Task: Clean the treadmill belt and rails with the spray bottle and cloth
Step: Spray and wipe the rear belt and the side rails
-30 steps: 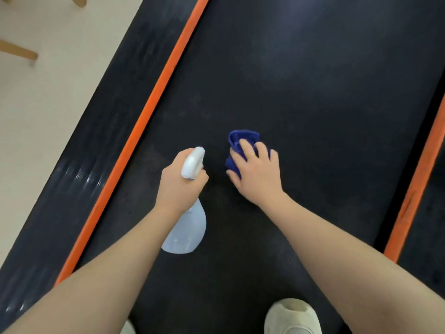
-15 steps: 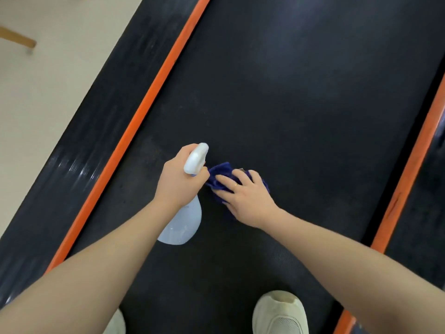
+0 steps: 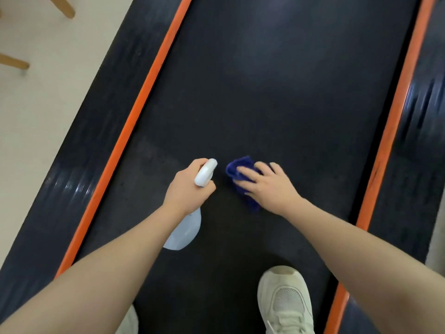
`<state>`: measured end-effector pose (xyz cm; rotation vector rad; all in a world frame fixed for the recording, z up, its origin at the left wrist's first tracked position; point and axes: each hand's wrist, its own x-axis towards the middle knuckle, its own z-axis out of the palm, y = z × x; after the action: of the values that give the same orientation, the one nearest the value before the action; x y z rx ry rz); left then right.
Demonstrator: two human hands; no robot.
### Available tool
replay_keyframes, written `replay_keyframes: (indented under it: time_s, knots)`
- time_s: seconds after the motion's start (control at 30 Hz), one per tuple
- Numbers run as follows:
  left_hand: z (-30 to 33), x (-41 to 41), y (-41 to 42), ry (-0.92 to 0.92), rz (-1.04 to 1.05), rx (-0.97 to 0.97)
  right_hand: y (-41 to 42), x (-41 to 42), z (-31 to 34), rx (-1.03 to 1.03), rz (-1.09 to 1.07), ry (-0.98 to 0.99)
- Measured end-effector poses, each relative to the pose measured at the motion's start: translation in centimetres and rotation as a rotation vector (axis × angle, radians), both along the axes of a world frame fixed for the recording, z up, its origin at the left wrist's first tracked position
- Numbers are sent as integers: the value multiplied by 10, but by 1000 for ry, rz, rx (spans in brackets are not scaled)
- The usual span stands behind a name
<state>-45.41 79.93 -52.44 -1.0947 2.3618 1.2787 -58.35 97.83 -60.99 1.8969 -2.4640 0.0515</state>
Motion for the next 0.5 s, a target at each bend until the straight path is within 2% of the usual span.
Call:
replay_keyframes:
  time_s: [0.07,0.13,0.23,0.3,0.33,0.37,0.47,0.5]
  knots:
    - [2,1,3,-13,-24,9,3,-13,7,-39,-389,3]
    - [6,-1,9,-49,-71,12,25,-6,6,-77,-508,-23]
    - [9,-12,21,-95,-172,-10,65,24,5,-65,-242,-29]
    - [6,-17,28,-127,-234,-31,73,20,6,-24,-41,-30]
    - [4,-18,30,-136,-254,-34,71,9,4,-12,-11,-6]
    - [3,-18,32,-135,-265,-33,67,-6,1,-2,-75,19]
    - [2,-19,35,-94,-256,-1,57,-39,6,-83,-609,-15]
    - [5,-19,37,-78,-248,17,58,-33,6,-90,-676,-37]
